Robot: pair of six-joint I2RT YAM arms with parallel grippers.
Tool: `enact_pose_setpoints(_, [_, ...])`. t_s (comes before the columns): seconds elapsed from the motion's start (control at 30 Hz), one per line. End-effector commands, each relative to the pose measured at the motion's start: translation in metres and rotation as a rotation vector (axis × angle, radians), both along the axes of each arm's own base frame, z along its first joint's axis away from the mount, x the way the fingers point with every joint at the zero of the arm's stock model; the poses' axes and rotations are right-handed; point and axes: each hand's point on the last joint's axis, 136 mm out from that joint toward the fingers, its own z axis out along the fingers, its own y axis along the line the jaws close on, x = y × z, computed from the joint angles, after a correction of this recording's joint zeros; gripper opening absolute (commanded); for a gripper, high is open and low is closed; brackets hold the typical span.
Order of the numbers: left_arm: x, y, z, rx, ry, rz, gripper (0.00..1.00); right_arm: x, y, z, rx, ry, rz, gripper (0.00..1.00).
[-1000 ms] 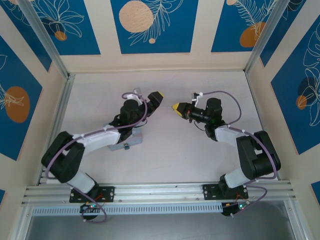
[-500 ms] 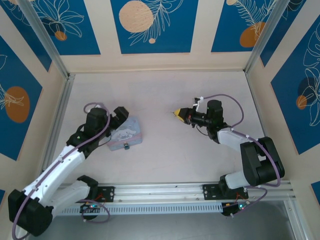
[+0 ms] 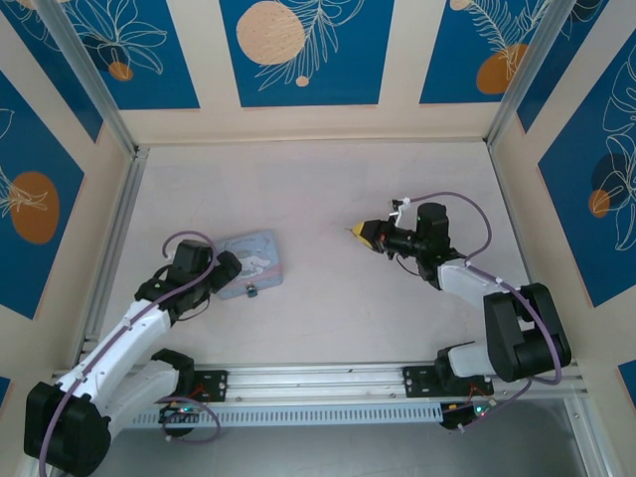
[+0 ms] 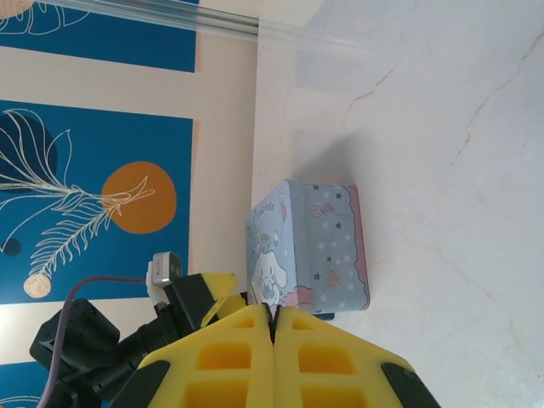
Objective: Unlock a padlock with a key
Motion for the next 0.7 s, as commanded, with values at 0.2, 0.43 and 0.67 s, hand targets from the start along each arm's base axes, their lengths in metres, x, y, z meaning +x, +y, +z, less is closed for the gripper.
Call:
enact_pose_setpoints(0.2, [0.033,-0.014,0.008,-0.018,-0.123,-0.065,1.00,-0.008,-0.007,-0.003,-0.019,0.003,0.008,0.00])
enact_pose_setpoints(0.43, [0.056,-0.037,0.010,-0.111,-0.166,-0.100,1.00,-0.011,-0.013,-0.006,-0.033,0.014,-0.011,0.00])
enact_pose_setpoints(0.67, [0.073,-0.062,0.014,-0.165,-0.196,-0.123,1.00,-0.010,-0.019,-0.010,-0.045,0.027,-0.033,0.00])
